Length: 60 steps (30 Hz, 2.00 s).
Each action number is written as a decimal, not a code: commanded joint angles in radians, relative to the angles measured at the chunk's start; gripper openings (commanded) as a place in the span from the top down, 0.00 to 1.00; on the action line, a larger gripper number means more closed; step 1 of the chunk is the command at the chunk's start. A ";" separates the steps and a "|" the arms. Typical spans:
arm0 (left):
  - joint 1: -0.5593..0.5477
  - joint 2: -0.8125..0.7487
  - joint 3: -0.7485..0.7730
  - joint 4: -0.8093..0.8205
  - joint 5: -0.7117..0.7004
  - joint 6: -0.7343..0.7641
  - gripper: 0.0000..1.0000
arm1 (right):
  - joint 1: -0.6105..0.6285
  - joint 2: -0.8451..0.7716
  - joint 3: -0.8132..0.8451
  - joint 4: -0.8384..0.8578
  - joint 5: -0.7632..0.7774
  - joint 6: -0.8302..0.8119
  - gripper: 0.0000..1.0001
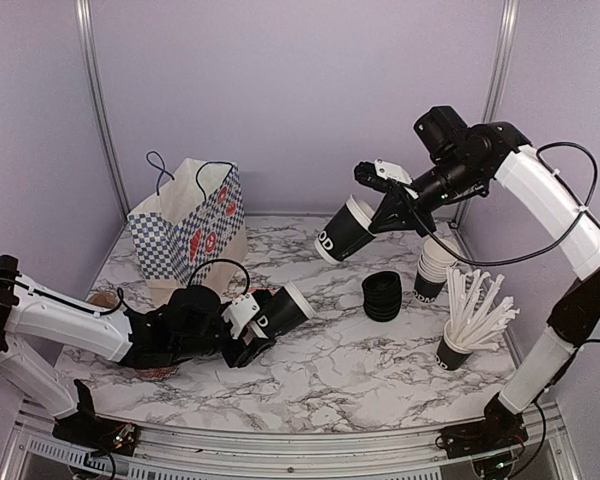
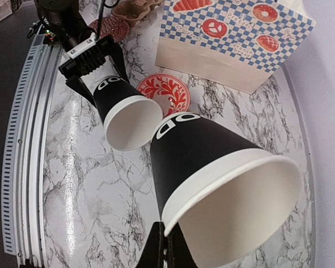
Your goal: Pack the takeout coffee
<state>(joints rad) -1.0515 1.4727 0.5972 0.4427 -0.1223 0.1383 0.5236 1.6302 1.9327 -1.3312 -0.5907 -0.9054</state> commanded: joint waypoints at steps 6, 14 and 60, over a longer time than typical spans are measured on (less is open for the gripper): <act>0.001 -0.131 0.024 0.000 -0.032 -0.055 0.50 | 0.002 0.159 0.035 0.276 0.396 0.146 1.00; 0.001 -0.239 0.036 0.003 -0.036 -0.100 0.49 | -0.021 0.391 0.074 0.357 0.663 0.184 1.00; 0.001 -0.112 0.166 0.133 0.053 -0.180 0.46 | 0.036 0.060 -0.073 0.259 -0.332 0.137 0.40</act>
<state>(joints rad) -1.0515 1.3483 0.7238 0.5297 -0.0940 -0.0402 0.4942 1.6653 1.8942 -1.0565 -0.8562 -0.7677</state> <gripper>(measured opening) 0.635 0.603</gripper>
